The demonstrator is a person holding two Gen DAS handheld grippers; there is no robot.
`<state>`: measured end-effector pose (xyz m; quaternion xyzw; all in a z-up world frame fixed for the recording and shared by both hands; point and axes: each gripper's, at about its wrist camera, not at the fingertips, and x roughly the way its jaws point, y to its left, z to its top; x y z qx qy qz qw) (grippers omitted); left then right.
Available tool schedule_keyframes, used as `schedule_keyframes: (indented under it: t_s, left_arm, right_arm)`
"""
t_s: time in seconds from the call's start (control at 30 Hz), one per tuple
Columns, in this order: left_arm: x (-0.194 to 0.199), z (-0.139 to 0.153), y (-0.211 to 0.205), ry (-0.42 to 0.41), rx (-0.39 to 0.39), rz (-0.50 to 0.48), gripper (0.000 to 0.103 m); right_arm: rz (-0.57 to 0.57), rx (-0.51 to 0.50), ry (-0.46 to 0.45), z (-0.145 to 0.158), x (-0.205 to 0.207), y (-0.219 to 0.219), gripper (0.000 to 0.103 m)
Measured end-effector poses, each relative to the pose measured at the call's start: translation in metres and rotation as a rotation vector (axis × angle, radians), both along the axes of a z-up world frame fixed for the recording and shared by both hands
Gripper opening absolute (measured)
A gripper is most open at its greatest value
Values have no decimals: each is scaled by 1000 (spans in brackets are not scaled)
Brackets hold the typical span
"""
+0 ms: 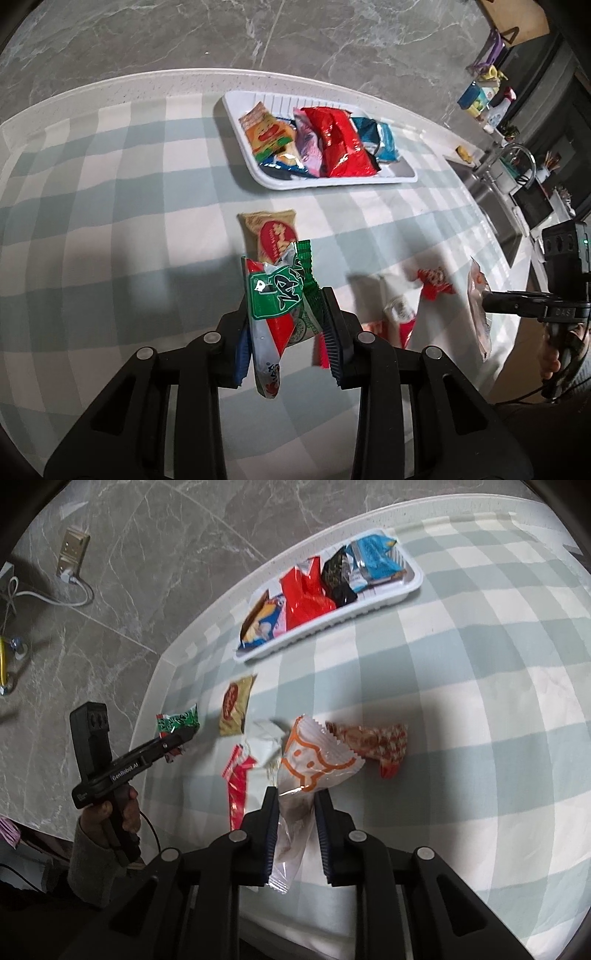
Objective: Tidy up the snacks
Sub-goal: 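Lower both packets into the white tray and open both tools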
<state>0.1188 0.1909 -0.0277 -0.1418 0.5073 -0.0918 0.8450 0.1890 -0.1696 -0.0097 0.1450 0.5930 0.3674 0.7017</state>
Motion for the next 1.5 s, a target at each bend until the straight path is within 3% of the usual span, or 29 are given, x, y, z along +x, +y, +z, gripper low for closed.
schedule_keyframes:
  t_s: [0.8, 1.5]
  left_arm:
    - [89, 29, -21, -62, -31, -25, 31]
    - [197, 17, -31, -48, -21, -7, 31]
  right_arm:
    - [-34, 8, -135, 40, 104, 6, 21]
    - [74, -74, -203, 27, 208, 66, 21]
